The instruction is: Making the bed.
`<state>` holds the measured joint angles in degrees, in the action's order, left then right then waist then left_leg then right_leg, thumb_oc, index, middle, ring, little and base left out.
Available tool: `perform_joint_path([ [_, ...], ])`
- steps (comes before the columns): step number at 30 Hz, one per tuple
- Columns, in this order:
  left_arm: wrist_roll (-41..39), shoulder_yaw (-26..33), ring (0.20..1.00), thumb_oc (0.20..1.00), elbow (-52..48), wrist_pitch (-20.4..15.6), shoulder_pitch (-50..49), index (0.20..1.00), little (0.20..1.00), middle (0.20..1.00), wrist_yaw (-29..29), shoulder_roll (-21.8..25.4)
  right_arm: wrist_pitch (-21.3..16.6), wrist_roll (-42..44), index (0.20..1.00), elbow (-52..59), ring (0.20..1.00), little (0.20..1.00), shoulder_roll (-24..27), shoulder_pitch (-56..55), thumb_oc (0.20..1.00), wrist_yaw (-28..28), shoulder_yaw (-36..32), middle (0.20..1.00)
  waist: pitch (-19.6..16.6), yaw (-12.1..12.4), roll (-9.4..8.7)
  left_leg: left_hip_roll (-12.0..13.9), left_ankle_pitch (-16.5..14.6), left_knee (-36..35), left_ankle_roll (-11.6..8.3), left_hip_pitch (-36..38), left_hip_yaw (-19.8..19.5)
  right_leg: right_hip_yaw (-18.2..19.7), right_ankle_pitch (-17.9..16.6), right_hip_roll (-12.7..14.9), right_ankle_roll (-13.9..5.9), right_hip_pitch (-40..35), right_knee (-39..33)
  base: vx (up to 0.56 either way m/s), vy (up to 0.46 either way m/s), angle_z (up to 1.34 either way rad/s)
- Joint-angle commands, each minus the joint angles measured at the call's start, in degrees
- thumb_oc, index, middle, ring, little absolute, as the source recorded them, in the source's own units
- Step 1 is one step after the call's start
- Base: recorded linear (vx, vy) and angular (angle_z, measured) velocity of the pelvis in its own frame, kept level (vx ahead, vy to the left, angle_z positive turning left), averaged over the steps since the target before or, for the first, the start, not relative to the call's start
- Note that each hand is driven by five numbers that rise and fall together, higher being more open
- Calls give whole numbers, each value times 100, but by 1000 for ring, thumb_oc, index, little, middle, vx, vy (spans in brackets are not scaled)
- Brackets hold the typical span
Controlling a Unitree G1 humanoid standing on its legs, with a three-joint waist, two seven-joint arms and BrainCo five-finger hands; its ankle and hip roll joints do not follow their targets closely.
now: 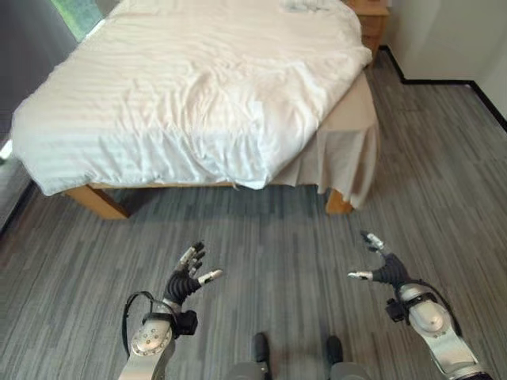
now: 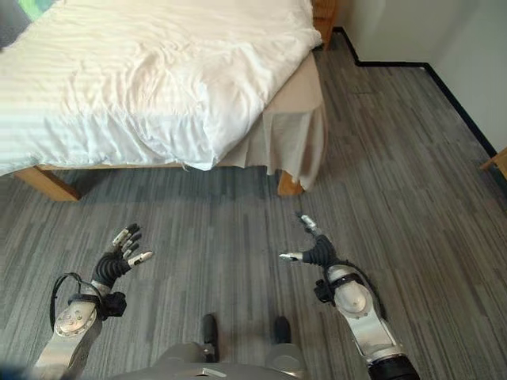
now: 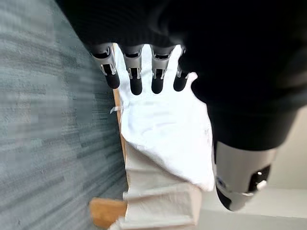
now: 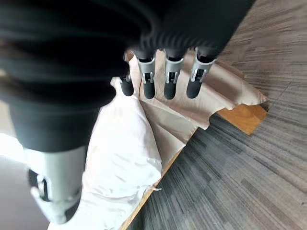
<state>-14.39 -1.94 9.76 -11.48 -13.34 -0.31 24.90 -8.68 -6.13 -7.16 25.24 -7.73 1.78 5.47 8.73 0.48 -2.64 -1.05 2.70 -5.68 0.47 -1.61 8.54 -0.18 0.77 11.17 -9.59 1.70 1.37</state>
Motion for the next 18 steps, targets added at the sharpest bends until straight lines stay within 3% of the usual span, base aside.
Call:
perform_joint_path([
  [1, 248, 126, 1000, 1000, -308, -166, 174, 1000, 1000, 1000, 253, 157, -71, 210, 1000, 61, 1000, 1000, 65, 408, 1000, 287, -70, 1000, 31, 87, 188, 8, -122, 68, -34, 2, -441, -27, -965, 37, -190, 384, 1293, 38, 110, 65],
  [2, 255, 174, 1000, 1000, -258, -124, 316, 1000, 1000, 1000, 357, 207, 23, 293, 1000, -90, 1000, 1000, 31, 466, 1000, 381, -141, 1000, 109, 82, 253, 21, -144, 68, -2, 33, -555, -125, -858, -110, -53, 626, 1807, 99, 85, 36],
  [3, 229, 194, 1000, 1000, -228, -110, 405, 1000, 1000, 1000, 393, 215, 56, 335, 1000, -129, 1000, 1000, 23, 454, 1000, 460, -235, 1000, 129, 44, 286, 15, -187, 68, -4, 78, -649, -120, -464, -421, 80, 728, 1967, 93, 81, 17],
  [4, 229, 193, 1000, 1000, -226, -110, 413, 1000, 1000, 1000, 394, 213, 56, 336, 1000, -130, 1000, 1000, 25, 459, 1000, 460, -238, 1000, 118, 38, 293, 23, -171, 68, -10, 52, -658, -132, -478, -427, 88, 750, 1964, 123, 40, 33],
  [5, 177, 224, 1000, 1000, -211, -107, 468, 1000, 1000, 1000, 418, 207, 84, 336, 1000, -150, 1000, 1000, 19, 444, 1000, 480, -296, 1000, 119, -15, 305, 6, -177, 68, -14, 93, -786, -45, -97, -820, 195, 851, 1903, 189, 35, 90],
  [6, 98, 319, 1000, 1000, -242, -98, 458, 1000, 1000, 1000, 369, 179, 108, 317, 1000, -145, 1000, 1000, 32, 316, 1000, 507, -417, 1000, 112, -95, 254, -129, -178, 68, -50, 128, -971, 189, 50, -1257, 230, 860, 1441, 314, 29, 110],
  [8, 52, 404, 1000, 1000, -178, -100, 428, 1000, 1000, 1000, 305, 170, 106, 266, 1000, -208, 1000, 1000, 32, 220, 1000, 522, -456, 1000, 99, -119, 212, -258, -290, 68, -103, 253, -1094, 80, -201, -1253, 322, 895, 656, 310, -37, 84],
  [11, 128, 456, 1000, 1000, -57, -5, 346, 1000, 1000, 1000, 282, 155, 215, 129, 1000, -217, 1000, 1000, 19, 158, 1000, 542, -491, 1000, 56, -205, 216, -272, -516, 68, -111, 569, -1276, -275, -694, -1204, 253, 1104, 30, 318, -79, 54],
  [14, 210, 482, 1000, 1000, -81, 18, 175, 1000, 1000, 1000, 205, 49, 231, -123, 1000, -86, 1000, 1000, 60, 6, 1000, 579, -577, 1000, 2, -277, 219, -280, -770, 68, -39, 954, -1354, -414, -796, -1127, 315, 911, -168, 358, -87, 70],
  [17, 145, 525, 1000, 1000, -145, 21, 27, 1000, 1000, 1000, 131, -68, 249, -78, 1000, -46, 1000, 1000, 72, -79, 1000, 521, -671, 1000, -110, -316, 286, -209, -857, 141, -147, 1084, -1282, -369, -822, -1173, 369, 698, -399, 220, -66, 36],
  [18, 99, 470, 1000, 1000, -170, 24, 32, 1000, 1000, 1000, 93, -96, 235, -74, 1000, 34, 1000, 1000, 140, -96, 1000, 499, -708, 1000, -56, -348, 332, -208, -834, 1016, -320, 756, -1117, -336, -810, -1116, 424, 461, -553, 163, -90, -4],
])
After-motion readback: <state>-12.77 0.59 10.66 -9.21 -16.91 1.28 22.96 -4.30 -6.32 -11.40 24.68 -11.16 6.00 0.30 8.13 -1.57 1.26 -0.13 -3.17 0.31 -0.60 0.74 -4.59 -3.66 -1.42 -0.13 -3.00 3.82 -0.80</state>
